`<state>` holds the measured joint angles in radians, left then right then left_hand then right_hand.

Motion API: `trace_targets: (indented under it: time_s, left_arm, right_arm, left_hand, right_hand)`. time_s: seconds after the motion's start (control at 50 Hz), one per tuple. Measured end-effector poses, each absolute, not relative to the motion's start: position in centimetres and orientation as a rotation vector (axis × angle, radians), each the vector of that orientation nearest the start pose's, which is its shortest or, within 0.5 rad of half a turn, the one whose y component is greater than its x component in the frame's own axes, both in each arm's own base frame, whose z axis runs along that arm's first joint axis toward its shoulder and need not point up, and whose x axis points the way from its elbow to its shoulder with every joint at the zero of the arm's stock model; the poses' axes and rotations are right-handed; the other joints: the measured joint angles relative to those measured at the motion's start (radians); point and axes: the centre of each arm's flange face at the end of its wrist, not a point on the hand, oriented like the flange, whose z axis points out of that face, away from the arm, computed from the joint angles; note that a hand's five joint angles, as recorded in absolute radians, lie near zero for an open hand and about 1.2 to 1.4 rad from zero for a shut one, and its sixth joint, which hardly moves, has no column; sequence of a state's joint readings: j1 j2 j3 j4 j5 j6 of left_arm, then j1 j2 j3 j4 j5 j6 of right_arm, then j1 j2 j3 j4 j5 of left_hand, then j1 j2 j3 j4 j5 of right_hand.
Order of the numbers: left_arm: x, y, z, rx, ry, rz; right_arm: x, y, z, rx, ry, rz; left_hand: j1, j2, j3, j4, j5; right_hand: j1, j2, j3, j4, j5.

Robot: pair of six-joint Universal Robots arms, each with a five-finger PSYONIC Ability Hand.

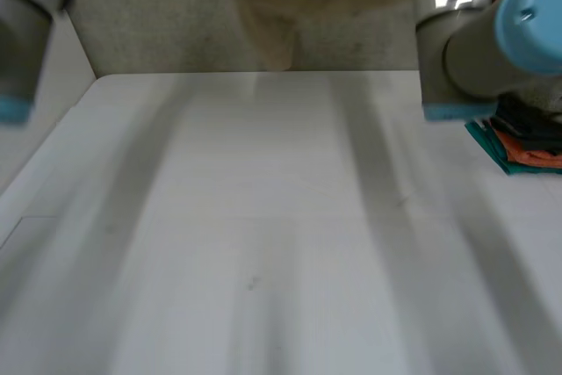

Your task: Fold the laundry.

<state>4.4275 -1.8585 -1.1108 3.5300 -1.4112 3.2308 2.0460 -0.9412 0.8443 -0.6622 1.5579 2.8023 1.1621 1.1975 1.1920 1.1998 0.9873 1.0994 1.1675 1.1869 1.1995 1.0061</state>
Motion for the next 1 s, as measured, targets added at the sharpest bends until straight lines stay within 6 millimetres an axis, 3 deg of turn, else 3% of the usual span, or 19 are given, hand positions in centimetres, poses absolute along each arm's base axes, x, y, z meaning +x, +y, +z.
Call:
trace_targets:
  time_s: [0.04,0.08,0.2,0.24,0.3,0.34,0.44,0.56,0.66,0.76,0.8,0.9,1.0]
  left_arm:
    - [-25.4,-34.3,38.3,0.567,1.646,-2.917]
    - [-26.0,-33.5,33.2,0.667,1.865,-2.794]
    - [-27.2,-31.1,22.8,0.928,2.233,-2.456]
    - [-27.2,-30.1,19.9,1.007,2.321,-2.314]
    - [-26.7,-28.6,16.9,1.104,2.418,-2.095]
    - [-26.1,-27.5,15.8,1.155,2.467,-1.957]
    - [-24.6,-24.7,16.0,1.233,2.539,-1.709]
    - [-23.4,-21.8,18.9,1.254,2.561,-1.652]
    - [-22.5,-18.4,21.0,1.324,2.626,-1.543]
    - [-21.5,-14.4,21.7,1.494,2.74,-1.181]
    - [-21.1,-13.1,21.8,1.572,2.764,-1.026]
    - [-21.0,-12.8,21.6,1.674,2.733,-0.903]
    - [-21.9,-15.9,20.7,1.686,2.619,-1.049]
  right_arm:
    - [33.9,-37.1,35.6,-0.527,1.15,-2.729]
    - [34.1,-37.7,31.7,-0.624,1.309,-2.636]
    - [33.9,-37.7,21.8,-0.898,1.669,-2.412]
    - [33.6,-37.2,19.4,-0.989,1.756,-2.342]
    - [32.9,-35.9,16.6,-1.12,1.867,-2.225]
    - [32.5,-35.1,15.7,-1.179,1.914,-2.162]
    - [31.4,-32.1,15.4,-1.305,2.011,-1.994]
    - [30.2,-28.1,16.8,-1.443,2.094,-1.814]
    - [28.0,-23.3,17.0,-1.671,2.227,-1.516]
    - [25.1,-18.7,16.6,-1.944,2.318,-1.147]
    - [24.5,-17.5,16.5,-2.016,2.311,-1.076]
    - [24.2,-17.1,16.3,-2.058,2.294,-1.082]
    - [25.2,-18.9,15.2,-1.996,2.306,-1.179]
  left_hand:
    - [0.0,0.0,0.0,0.0,0.0]
    - [0.0,0.0,0.0,0.0,0.0]
    - [0.0,0.0,0.001,0.0,0.0]
    - [0.0,0.0,0.001,0.0,0.0]
    - [0.0,0.0,0.001,0.0,0.0]
    - [0.0,0.0,0.001,0.0,0.0]
    - [0.0,0.0,0.001,0.0,0.009]
    - [0.0,0.0,0.001,0.0,0.012]
    - [0.0,0.0,0.001,0.0,0.012]
    - [0.0,0.0,0.001,0.0,0.012]
    - [0.0,0.0,0.001,0.0,0.012]
    - [0.0,0.0,0.001,0.0,0.012]
    - [0.0,0.0,0.001,0.0,0.012]
  right_hand:
    - [0.0,0.0,0.0,0.0,0.0]
    - [0.0,0.0,0.0,0.0,0.0]
    - [0.0,0.0,0.0,0.0,0.0]
    - [0.0,0.0,0.0,0.0,0.0]
    - [0.0,0.0,0.0,0.0,0.0]
    - [0.0,0.0,0.0,0.0,0.0]
    - [0.0,0.0,0.0,0.0,0.0]
    - [0.0,0.0,0.0,0.0,0.0]
    - [0.0,0.0,0.0,0.0,0.0]
    - [0.0,0.0,0.0,0.0,0.0]
    - [0.0,0.0,0.0,0.0,0.0]
    - [0.0,0.0,0.0,0.0,0.0]
    - [0.0,0.0,0.0,0.0,0.0]
